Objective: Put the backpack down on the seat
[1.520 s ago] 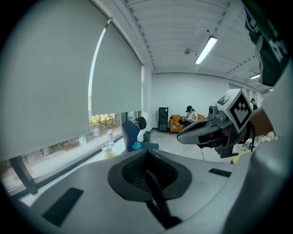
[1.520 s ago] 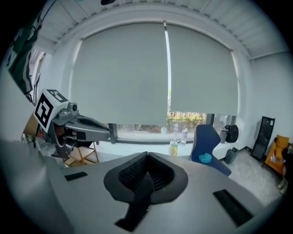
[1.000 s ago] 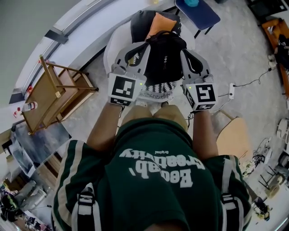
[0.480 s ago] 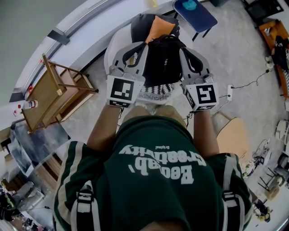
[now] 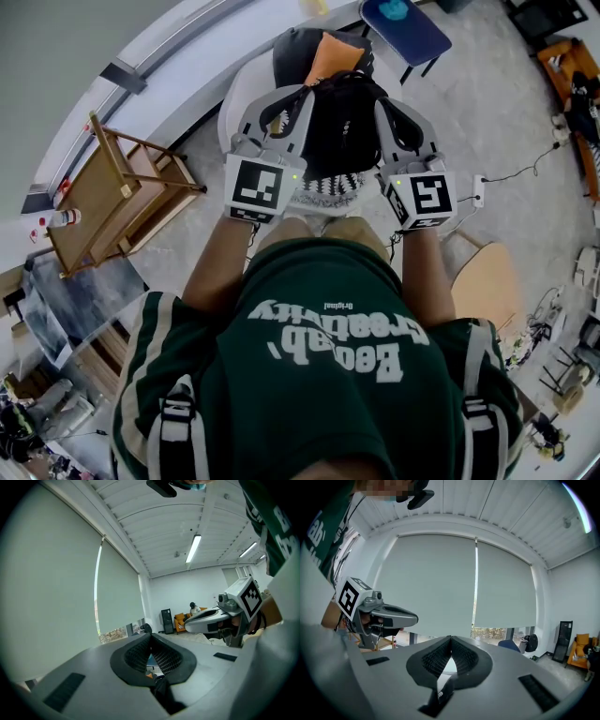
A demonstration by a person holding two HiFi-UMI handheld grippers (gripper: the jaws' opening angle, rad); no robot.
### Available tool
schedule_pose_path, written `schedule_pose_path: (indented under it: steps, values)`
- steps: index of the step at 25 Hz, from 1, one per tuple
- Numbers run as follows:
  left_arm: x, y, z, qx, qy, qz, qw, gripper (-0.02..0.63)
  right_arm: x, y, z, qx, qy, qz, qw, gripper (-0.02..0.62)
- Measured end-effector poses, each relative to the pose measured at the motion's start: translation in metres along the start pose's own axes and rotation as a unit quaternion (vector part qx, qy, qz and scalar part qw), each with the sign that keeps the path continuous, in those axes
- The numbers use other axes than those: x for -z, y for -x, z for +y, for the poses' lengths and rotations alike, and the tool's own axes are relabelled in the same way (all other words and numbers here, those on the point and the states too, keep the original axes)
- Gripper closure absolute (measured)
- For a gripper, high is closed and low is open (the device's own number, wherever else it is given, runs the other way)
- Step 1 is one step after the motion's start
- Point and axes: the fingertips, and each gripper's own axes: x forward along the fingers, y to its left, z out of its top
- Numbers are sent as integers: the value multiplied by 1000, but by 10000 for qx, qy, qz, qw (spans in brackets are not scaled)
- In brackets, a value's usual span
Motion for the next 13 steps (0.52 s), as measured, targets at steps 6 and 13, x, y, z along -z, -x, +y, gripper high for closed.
schedule_pose_path:
  steps: [6, 13]
  values:
    - [1, 5, 5, -18, -10, -2, 10000, 588, -2, -2, 7, -2, 59, -8, 10000, 562]
    - [-6, 2, 6, -34, -1, 4, 10000, 588, -7, -1, 4, -38, 57, 3, 10000, 563]
